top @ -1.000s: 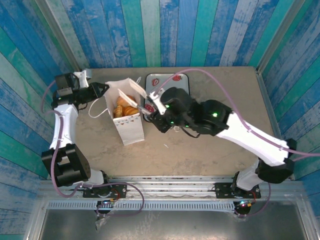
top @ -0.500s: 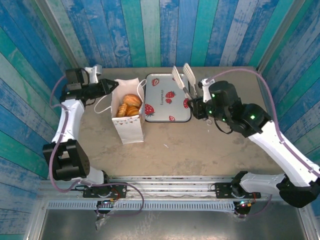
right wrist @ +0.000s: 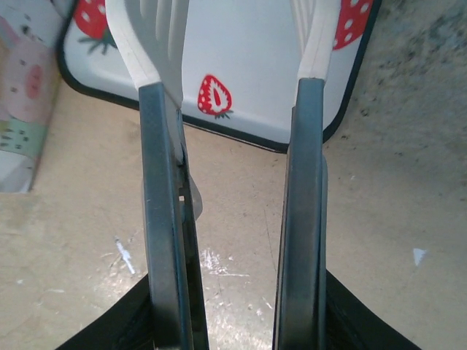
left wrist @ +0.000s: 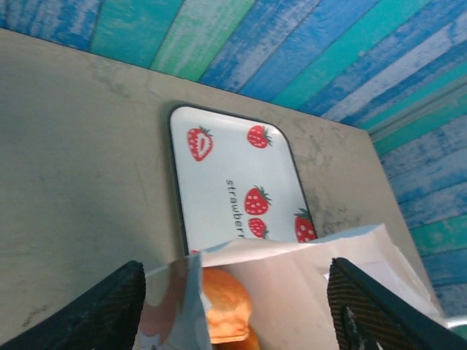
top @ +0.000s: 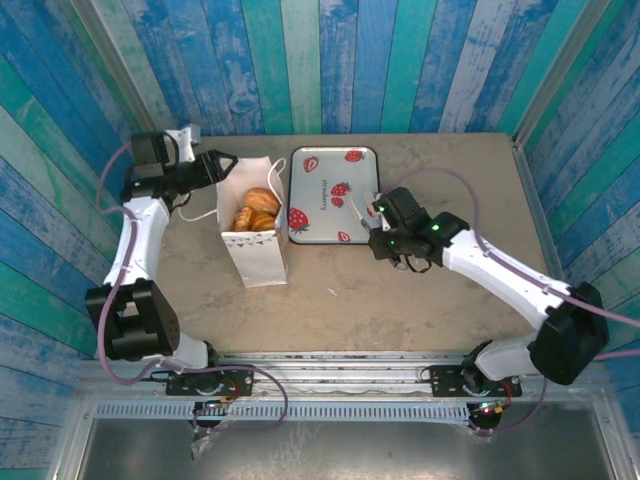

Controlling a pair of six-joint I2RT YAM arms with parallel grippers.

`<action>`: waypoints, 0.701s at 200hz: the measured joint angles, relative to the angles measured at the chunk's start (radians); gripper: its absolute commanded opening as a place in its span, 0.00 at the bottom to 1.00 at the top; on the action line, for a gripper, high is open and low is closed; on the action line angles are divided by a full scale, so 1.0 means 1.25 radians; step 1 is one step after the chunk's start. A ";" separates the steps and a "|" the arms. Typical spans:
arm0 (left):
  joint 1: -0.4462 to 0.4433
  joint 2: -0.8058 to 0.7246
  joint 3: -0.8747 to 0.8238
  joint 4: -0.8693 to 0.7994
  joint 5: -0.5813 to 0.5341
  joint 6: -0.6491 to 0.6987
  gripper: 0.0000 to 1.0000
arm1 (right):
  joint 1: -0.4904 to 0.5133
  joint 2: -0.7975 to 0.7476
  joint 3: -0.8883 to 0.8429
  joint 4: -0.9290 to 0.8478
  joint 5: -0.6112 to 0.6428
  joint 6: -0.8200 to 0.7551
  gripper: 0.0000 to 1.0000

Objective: Place the fake bread into the paper bag

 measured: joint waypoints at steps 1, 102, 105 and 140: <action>0.000 0.000 0.000 -0.001 -0.002 -0.001 0.79 | 0.000 0.002 -0.001 0.001 0.000 0.000 0.44; 0.000 -0.341 -0.140 0.117 -0.304 -0.036 0.98 | -0.003 0.110 -0.120 0.125 -0.016 0.016 0.45; 0.000 -0.351 -0.147 0.120 -0.313 -0.038 0.98 | -0.003 0.112 -0.124 0.127 -0.016 0.016 0.45; 0.000 -0.433 -0.213 0.149 -0.370 -0.053 0.96 | -0.003 0.128 -0.154 0.154 -0.028 0.025 0.47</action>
